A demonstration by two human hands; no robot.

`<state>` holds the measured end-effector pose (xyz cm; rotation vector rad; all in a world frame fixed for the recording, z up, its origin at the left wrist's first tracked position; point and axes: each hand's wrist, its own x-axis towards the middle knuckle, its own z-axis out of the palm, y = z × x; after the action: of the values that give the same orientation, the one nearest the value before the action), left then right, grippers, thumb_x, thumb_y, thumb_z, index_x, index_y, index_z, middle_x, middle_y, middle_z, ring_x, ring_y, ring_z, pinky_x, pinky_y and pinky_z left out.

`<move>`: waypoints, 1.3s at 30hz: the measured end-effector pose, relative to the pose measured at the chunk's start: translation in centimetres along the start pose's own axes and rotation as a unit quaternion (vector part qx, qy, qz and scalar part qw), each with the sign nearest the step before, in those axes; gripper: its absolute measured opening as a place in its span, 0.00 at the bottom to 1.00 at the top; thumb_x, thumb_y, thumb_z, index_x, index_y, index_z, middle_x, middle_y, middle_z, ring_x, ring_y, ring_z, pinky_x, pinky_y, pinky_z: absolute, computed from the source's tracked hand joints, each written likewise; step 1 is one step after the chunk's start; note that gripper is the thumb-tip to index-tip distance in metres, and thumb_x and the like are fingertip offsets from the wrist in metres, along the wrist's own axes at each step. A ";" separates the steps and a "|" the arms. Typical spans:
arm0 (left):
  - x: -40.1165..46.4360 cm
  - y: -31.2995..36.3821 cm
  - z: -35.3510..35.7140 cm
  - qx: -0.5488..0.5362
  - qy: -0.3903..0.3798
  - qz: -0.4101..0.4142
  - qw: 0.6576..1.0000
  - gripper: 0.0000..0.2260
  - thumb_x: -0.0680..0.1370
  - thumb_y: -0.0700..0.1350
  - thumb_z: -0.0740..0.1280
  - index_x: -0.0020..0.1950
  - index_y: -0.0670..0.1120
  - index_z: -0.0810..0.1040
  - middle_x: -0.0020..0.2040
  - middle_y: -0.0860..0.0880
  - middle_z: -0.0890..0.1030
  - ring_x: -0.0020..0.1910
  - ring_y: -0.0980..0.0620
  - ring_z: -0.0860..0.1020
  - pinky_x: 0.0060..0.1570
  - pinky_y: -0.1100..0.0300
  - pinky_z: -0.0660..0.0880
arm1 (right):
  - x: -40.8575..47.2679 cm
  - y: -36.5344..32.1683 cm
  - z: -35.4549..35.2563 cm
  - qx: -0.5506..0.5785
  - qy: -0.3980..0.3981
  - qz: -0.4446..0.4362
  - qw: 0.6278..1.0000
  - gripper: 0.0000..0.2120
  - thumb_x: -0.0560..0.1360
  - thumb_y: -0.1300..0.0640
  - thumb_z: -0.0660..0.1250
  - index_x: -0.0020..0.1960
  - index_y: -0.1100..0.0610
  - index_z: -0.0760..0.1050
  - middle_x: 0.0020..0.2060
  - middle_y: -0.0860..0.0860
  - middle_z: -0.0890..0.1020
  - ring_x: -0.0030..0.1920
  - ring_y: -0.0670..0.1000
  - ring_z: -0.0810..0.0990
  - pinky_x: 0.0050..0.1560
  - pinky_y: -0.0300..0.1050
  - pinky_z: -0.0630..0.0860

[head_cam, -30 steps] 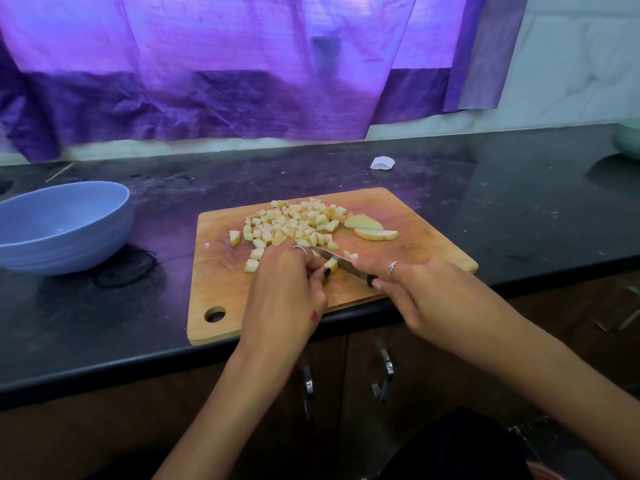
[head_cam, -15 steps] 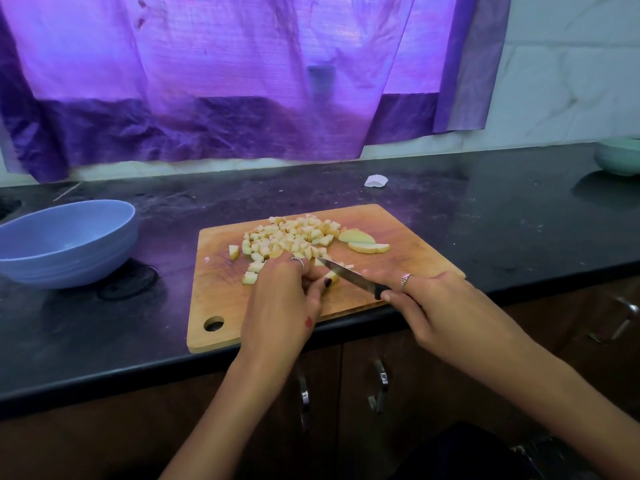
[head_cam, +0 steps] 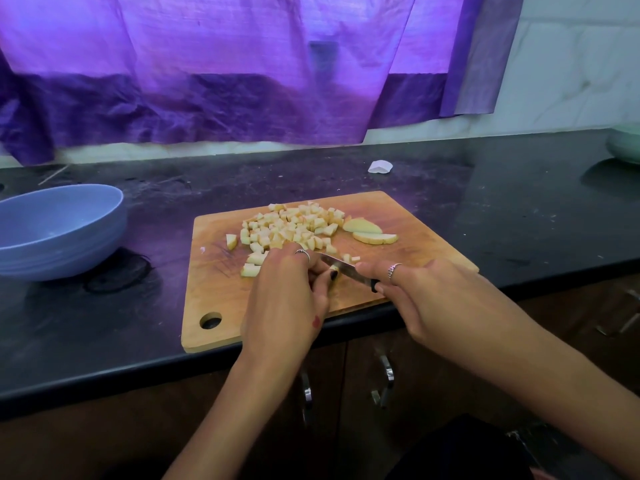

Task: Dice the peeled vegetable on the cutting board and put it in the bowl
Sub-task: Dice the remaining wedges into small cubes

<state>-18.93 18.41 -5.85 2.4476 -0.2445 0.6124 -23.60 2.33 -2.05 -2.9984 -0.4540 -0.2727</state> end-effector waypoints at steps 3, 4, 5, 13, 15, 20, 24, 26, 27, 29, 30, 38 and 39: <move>-0.1 -0.1 -0.1 0.001 0.002 0.000 1.000 0.06 0.76 0.49 0.68 0.47 0.50 0.82 0.45 0.55 0.75 0.39 0.59 0.70 0.38 0.69 0.65 | 0.2 0.1 0.4 -0.026 -0.015 0.005 1.000 0.22 0.82 0.50 0.51 0.73 0.34 0.51 0.39 0.48 0.72 0.41 0.52 0.73 0.34 0.43 0.67; -0.1 -0.1 -0.1 0.001 0.004 -0.001 1.000 0.05 0.76 0.49 0.68 0.47 0.50 0.82 0.44 0.55 0.75 0.38 0.60 0.69 0.37 0.69 0.64 | 0.1 0.2 0.6 -0.035 -0.013 0.004 0.999 0.24 0.82 0.51 0.52 0.73 0.34 0.49 0.40 0.48 0.73 0.41 0.52 0.74 0.35 0.44 0.69; -0.2 -0.1 -0.1 0.000 0.006 -0.001 1.000 0.05 0.76 0.49 0.68 0.47 0.50 0.82 0.44 0.56 0.74 0.38 0.60 0.68 0.37 0.69 0.63 | 0.0 0.3 0.7 -0.050 -0.009 0.000 0.999 0.25 0.82 0.52 0.53 0.73 0.34 0.48 0.42 0.48 0.76 0.43 0.52 0.75 0.36 0.45 0.71; -0.5 -0.4 -0.6 -0.006 -0.014 0.019 1.000 0.06 0.77 0.47 0.67 0.52 0.50 0.82 0.46 0.56 0.75 0.48 0.58 0.72 0.45 0.66 0.68 | -0.6 0.8 0.7 0.077 0.030 0.013 0.997 0.19 0.80 0.48 0.55 0.69 0.34 0.61 0.41 0.48 0.80 0.38 0.49 0.77 0.42 0.48 0.76; -0.6 -0.4 -0.6 -0.007 -0.013 0.018 1.000 0.07 0.77 0.46 0.67 0.53 0.51 0.82 0.45 0.56 0.75 0.48 0.58 0.72 0.46 0.66 0.69 | -0.7 0.5 0.7 0.110 0.035 0.014 0.993 0.18 0.80 0.48 0.57 0.69 0.35 0.64 0.37 0.47 0.78 0.32 0.46 0.74 0.37 0.47 0.76; -0.5 -0.3 -0.5 -0.007 -0.010 0.013 1.000 0.05 0.76 0.46 0.67 0.50 0.51 0.81 0.44 0.57 0.74 0.47 0.59 0.71 0.44 0.68 0.67 | -1.1 0.5 0.7 0.116 0.028 0.008 0.993 0.17 0.80 0.48 0.57 0.68 0.36 0.66 0.35 0.47 0.77 0.29 0.46 0.70 0.31 0.42 0.70; -0.3 -0.3 -0.5 -0.017 -0.006 0.004 1.000 0.04 0.76 0.46 0.68 0.48 0.51 0.82 0.44 0.57 0.74 0.46 0.59 0.71 0.44 0.68 0.67 | -0.8 0.3 0.8 0.098 0.020 0.006 0.995 0.17 0.80 0.48 0.57 0.68 0.36 0.66 0.32 0.47 0.74 0.28 0.46 0.69 0.28 0.39 0.66; -0.1 -0.3 -0.5 -0.022 -0.007 0.004 1.000 0.03 0.76 0.46 0.69 0.47 0.50 0.83 0.43 0.57 0.74 0.46 0.59 0.72 0.43 0.67 0.68 | -0.5 0.2 0.7 0.107 0.002 0.011 0.994 0.18 0.80 0.48 0.57 0.68 0.36 0.65 0.35 0.46 0.75 0.28 0.47 0.71 0.29 0.40 0.69; -0.1 -0.3 -0.6 -0.023 -0.007 0.006 1.000 0.03 0.76 0.45 0.69 0.46 0.50 0.83 0.43 0.57 0.75 0.46 0.58 0.72 0.43 0.66 0.67 | -0.3 0.1 0.6 0.114 -0.007 0.014 0.993 0.17 0.80 0.48 0.57 0.68 0.36 0.66 0.36 0.46 0.75 0.28 0.47 0.71 0.29 0.39 0.69; -0.1 -0.3 -0.6 -0.020 -0.007 0.010 1.000 0.03 0.75 0.45 0.69 0.45 0.50 0.83 0.43 0.57 0.75 0.46 0.59 0.72 0.43 0.67 0.66 | 0.2 0.0 0.8 0.120 -0.019 0.019 0.992 0.17 0.80 0.48 0.57 0.67 0.36 0.66 0.36 0.45 0.72 0.28 0.47 0.71 0.27 0.36 0.65; 0.0 -0.4 -0.6 -0.018 -0.008 0.011 1.000 0.03 0.75 0.45 0.69 0.45 0.49 0.83 0.43 0.57 0.75 0.46 0.59 0.71 0.43 0.67 0.66 | 0.4 -0.1 0.9 0.120 -0.021 0.023 0.992 0.17 0.80 0.48 0.57 0.67 0.36 0.66 0.36 0.44 0.71 0.29 0.46 0.71 0.27 0.36 0.63; -0.2 -0.3 -0.6 -0.023 -0.016 0.008 1.000 0.02 0.75 0.46 0.69 0.44 0.51 0.82 0.42 0.57 0.74 0.46 0.58 0.72 0.43 0.66 0.68 | 0.0 -0.1 -0.1 0.023 -0.006 0.012 1.000 0.19 0.80 0.45 0.51 0.70 0.33 0.58 0.43 0.47 0.79 0.42 0.49 0.77 0.38 0.45 0.74; -0.2 -0.3 -0.6 -0.023 -0.016 0.009 1.000 0.02 0.75 0.46 0.69 0.45 0.51 0.82 0.41 0.58 0.74 0.45 0.58 0.72 0.42 0.66 0.67 | -0.1 0.0 -0.1 0.037 -0.002 0.016 0.999 0.19 0.80 0.46 0.52 0.70 0.34 0.59 0.42 0.47 0.79 0.41 0.49 0.77 0.40 0.47 0.75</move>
<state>-19.24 19.02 -5.69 2.4146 -0.2909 0.5699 -23.75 2.31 -1.95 -2.9306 -0.4079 -0.2425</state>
